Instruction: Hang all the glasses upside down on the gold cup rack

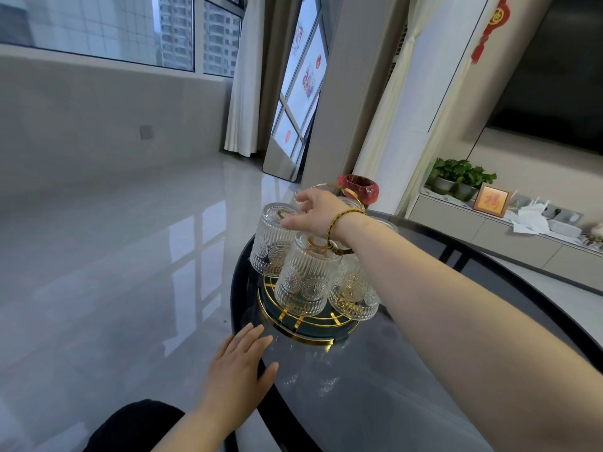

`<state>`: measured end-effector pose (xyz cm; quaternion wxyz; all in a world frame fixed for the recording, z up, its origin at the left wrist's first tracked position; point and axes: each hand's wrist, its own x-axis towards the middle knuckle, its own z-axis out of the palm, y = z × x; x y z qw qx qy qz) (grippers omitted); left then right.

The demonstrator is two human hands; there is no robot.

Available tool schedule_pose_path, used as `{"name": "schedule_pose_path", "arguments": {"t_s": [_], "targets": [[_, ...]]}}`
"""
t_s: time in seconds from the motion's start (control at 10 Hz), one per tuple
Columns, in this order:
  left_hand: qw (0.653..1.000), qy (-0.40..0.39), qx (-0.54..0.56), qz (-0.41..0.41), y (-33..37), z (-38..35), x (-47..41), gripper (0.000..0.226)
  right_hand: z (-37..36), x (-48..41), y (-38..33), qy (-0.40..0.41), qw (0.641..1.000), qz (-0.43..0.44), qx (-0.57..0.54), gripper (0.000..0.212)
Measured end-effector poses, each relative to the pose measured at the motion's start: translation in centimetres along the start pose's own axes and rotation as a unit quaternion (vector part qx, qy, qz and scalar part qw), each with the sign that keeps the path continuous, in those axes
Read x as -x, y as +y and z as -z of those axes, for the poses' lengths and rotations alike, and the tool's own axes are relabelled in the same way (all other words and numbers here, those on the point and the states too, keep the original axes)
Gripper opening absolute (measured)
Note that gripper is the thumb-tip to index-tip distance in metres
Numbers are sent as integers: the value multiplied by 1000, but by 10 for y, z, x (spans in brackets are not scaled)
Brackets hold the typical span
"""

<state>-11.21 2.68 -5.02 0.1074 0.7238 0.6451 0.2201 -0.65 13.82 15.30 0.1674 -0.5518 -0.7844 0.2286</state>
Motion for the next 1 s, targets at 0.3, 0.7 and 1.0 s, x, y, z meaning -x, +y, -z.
{"name": "schedule_pose_path", "arguments": {"t_s": [0.3, 0.7, 1.0], "targets": [[1000, 3, 11, -4, -2, -2, -1, 47, -7, -15, -12, -4, 995, -11, 99, 67], [999, 23, 22, -18, 1, -2, 2, 46, -8, -10, -2, 26, 998, 6, 55, 66], [984, 105, -23, -140, 39, -4, 11, 42, 18, 31, 18, 153, 986, 45, -47, 34]]}}
